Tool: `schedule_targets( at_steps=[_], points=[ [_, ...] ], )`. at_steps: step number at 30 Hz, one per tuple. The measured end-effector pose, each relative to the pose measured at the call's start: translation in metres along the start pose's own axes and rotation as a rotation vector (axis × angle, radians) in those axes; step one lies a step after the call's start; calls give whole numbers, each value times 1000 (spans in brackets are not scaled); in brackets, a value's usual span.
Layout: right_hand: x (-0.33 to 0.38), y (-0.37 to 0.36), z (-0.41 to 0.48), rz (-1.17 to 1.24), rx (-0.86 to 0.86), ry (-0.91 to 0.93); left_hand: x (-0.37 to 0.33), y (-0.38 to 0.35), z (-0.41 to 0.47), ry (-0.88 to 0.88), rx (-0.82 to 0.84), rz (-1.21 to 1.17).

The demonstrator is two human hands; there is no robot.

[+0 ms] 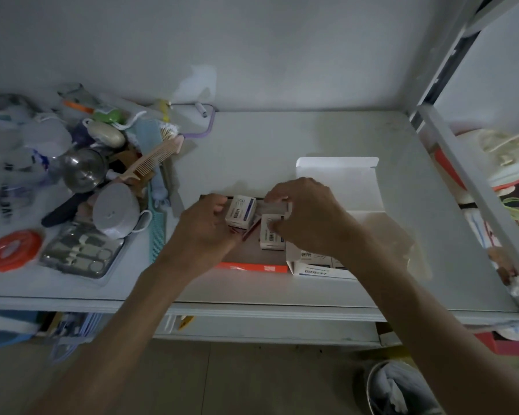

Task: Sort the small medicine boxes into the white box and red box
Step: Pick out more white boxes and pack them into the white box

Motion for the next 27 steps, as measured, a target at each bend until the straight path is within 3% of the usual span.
schedule_targets(
  at_steps=[3,6,9,13,20,27],
  points=[
    [7,-32,-3,-248,194,93,-4,-9,6,-63,-48,78],
    [12,-38,-2,-284,103,165,-10,-13,11,-92,-77,290],
    [13,-29,-4,-144,38,176,-17,-13,13,-123,-102,346],
    [17,21,-19,162,-121,120,-14,-2,14,-86,-114,225],
    [10,90,-62,132,-295,142,-45,28,-6,-247,-165,48],
    [-12,109,-75,138,-337,92,-93,18,-19,-356,-28,-68]
  ],
)
Point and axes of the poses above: each hand's wrist, its own z-axis towards the middle knuckle, its own y-axis out of the back of the hand, x = y × z, the point moved 10 cm from there along z, towards the middle knuckle, and after that the axes turned 14 degrees about -x, right-handed, at the moved point
